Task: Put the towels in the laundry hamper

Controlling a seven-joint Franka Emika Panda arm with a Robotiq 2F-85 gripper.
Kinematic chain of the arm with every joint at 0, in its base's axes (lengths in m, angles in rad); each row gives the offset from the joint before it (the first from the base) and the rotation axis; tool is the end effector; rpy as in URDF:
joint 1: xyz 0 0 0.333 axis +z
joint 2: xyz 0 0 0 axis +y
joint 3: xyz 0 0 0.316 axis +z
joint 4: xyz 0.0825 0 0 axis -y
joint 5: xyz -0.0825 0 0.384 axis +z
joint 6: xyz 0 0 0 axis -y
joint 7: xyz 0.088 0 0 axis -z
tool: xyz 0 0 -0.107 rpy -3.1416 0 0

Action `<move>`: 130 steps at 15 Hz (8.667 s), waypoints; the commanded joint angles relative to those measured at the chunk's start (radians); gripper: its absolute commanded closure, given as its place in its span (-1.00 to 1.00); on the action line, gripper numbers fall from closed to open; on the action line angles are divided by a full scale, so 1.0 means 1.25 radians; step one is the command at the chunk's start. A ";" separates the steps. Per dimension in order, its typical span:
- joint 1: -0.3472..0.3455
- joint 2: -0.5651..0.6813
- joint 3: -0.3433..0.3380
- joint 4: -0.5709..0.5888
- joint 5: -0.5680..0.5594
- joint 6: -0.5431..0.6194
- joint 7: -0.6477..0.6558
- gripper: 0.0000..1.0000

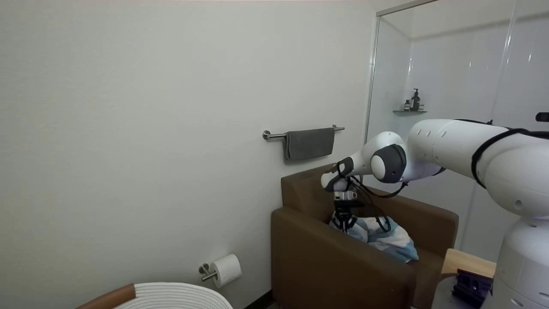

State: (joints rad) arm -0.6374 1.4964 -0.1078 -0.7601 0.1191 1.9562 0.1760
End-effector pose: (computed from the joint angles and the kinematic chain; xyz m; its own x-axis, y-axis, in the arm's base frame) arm 0.5591 -0.4604 -0.0314 0.5893 -0.7564 -0.2838 -0.7750 -0.6285 0.0658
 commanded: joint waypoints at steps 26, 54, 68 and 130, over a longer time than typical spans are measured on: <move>0.060 0.014 -0.292 0.019 -0.233 0.317 0.636 -1.00; 0.032 0.014 -0.047 -0.018 -0.130 0.308 0.171 -1.00; 0.015 0.016 -0.008 -0.098 -0.024 0.382 -0.004 -1.00; -0.048 -0.575 0.202 -0.396 0.012 -0.179 -0.604 0.79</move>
State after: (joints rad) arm -0.6401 0.9580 0.0919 -1.0565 0.0828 1.7022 -0.4540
